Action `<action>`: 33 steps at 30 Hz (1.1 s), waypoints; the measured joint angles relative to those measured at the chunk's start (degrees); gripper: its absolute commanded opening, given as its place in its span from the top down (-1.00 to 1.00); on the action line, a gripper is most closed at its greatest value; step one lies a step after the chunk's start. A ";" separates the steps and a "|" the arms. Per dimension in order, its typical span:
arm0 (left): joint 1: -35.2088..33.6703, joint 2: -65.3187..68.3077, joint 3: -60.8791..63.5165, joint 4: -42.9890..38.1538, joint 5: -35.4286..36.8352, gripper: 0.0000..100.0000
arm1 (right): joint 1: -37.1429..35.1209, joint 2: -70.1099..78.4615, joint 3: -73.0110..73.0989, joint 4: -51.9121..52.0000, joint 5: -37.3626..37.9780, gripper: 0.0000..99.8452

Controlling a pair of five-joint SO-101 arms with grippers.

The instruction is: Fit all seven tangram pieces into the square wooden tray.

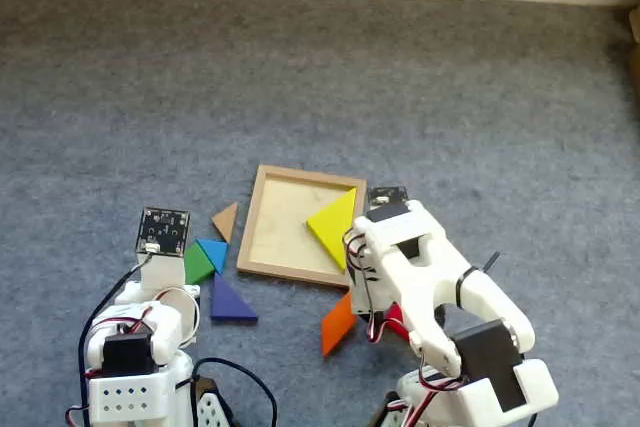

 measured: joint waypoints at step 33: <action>0.00 0.00 0.00 0.00 0.09 0.99 | -0.62 -14.33 -0.70 0.44 5.19 0.78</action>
